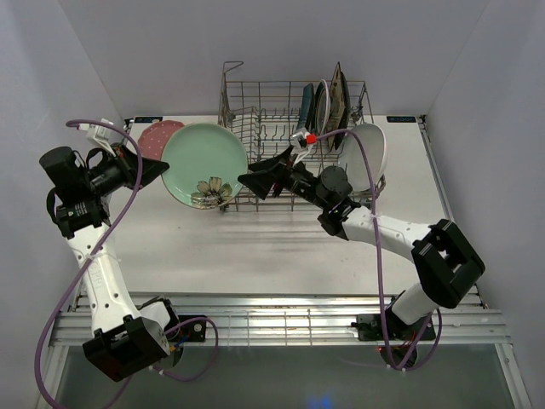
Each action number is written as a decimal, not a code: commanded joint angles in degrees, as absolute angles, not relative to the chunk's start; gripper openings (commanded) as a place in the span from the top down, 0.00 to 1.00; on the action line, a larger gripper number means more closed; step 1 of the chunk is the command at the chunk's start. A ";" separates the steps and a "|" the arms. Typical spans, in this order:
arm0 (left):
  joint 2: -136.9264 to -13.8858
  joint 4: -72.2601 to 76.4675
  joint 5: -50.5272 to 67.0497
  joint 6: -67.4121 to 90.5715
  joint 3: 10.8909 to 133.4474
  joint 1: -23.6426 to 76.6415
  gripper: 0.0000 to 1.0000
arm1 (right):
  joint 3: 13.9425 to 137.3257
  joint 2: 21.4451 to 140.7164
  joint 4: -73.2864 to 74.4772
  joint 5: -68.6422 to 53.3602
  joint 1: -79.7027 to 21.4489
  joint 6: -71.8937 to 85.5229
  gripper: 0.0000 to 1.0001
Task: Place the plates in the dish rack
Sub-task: Insert the plate into the dish rack.
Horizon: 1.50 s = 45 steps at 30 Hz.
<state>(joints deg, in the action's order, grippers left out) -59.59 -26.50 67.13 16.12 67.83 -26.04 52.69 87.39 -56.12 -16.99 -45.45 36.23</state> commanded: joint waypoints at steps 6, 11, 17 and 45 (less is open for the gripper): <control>-57.75 -23.12 70.22 17.75 67.85 -25.75 1.00 | 58.62 90.70 -60.21 -18.90 -45.79 38.67 0.39; -57.74 -23.12 70.40 17.84 67.85 -25.75 1.00 | 60.03 91.32 -59.07 -18.54 -46.32 38.32 0.41; -57.13 -23.12 70.05 17.84 68.03 -25.84 1.00 | 61.69 92.20 -57.31 -18.37 -46.76 38.32 0.46; -57.22 -23.12 70.84 16.00 67.50 -25.75 0.57 | 64.69 93.25 -53.70 -11.60 -47.81 41.57 0.92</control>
